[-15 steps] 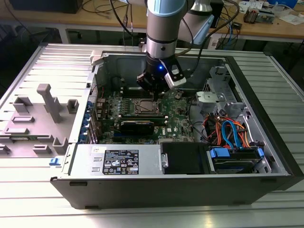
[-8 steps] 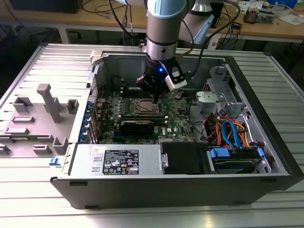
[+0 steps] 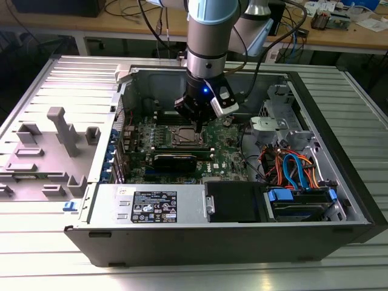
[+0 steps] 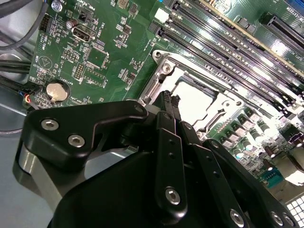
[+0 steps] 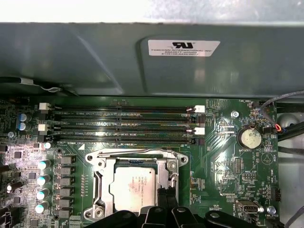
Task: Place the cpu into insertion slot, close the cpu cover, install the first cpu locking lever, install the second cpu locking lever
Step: 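Install the second cpu locking lever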
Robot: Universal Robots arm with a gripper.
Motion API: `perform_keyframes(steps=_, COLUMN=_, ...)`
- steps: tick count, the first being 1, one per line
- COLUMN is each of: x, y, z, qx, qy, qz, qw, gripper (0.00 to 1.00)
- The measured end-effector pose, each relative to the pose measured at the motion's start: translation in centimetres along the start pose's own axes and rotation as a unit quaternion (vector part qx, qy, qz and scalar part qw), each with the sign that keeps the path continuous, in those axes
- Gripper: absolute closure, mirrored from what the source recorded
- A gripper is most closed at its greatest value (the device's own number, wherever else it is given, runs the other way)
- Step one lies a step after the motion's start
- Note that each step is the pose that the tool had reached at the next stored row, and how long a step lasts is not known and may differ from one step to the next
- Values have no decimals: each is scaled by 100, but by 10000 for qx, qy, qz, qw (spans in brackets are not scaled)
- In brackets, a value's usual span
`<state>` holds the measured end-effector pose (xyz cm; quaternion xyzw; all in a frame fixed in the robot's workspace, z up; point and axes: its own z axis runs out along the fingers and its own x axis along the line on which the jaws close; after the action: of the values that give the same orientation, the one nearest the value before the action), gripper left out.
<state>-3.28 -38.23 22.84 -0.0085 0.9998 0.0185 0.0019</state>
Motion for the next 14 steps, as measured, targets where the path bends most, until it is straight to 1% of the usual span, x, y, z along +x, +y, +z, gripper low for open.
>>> perform_keyframes(steps=3, x=0, y=-1, z=-5, qx=1, qy=1, qz=0, qw=10000, gripper=89)
perform_keyframes(steps=9, x=0, y=1, z=-43, qx=-1, qy=0, qz=0, qw=10000, gripper=89)
perform_keyframes(steps=11, x=-1, y=-8, z=-45, qx=0, qy=0, qz=-1, qw=10000, gripper=89)
perform_keyframes(steps=14, x=1, y=-58, z=-47, qx=0, qy=0, qz=0, qw=10000, gripper=89)
